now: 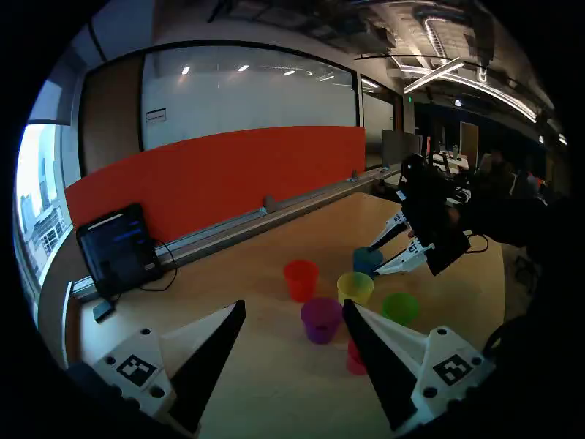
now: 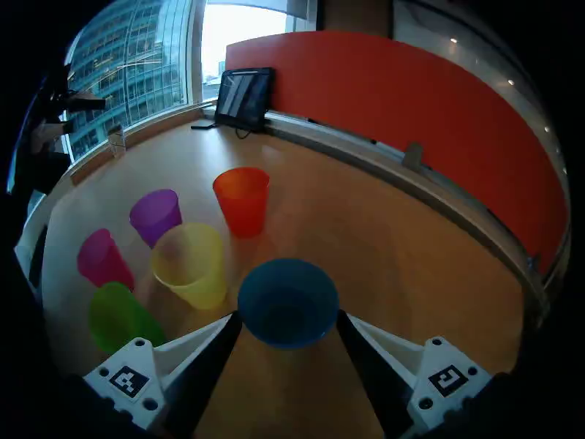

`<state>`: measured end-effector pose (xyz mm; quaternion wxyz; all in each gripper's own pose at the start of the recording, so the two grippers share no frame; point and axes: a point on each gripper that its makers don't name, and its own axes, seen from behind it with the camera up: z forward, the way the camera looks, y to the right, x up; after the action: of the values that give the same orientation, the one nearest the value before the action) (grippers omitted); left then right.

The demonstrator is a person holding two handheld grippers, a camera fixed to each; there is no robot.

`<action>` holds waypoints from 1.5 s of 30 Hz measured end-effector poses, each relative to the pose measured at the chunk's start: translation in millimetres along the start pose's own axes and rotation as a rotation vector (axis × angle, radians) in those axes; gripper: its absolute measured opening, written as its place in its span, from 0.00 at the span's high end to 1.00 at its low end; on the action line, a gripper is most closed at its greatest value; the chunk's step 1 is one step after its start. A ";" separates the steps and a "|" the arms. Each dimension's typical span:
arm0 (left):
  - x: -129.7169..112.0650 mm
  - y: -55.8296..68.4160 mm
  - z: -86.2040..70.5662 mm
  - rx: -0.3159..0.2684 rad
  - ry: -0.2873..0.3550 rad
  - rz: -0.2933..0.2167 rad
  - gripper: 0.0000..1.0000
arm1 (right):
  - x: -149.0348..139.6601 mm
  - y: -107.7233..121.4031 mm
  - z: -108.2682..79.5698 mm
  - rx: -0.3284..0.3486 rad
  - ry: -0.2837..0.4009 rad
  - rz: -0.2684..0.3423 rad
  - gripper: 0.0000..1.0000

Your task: Pour water

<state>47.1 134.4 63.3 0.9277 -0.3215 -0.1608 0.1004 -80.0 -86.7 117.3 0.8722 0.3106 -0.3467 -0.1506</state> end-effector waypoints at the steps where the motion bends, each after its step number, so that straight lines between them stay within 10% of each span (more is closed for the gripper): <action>1: -0.5 -0.2 0.2 0.001 -0.001 -0.001 0.01 | 0.9 0.0 1.7 0.002 0.001 0.003 0.00; 25: -9.5 2.2 2.1 0.000 -0.021 0.004 0.01 | 9.6 2.3 12.3 0.000 0.031 -0.001 0.07; 45: -15.4 25.8 3.6 -0.037 -0.032 0.020 0.01 | 64.7 -1.4 -72.7 -0.040 0.237 -0.019 0.07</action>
<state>29.4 151.9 46.2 0.9180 -0.3383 -0.1743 0.1119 16.9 -86.9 108.3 0.9116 0.3121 -0.2350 -0.1276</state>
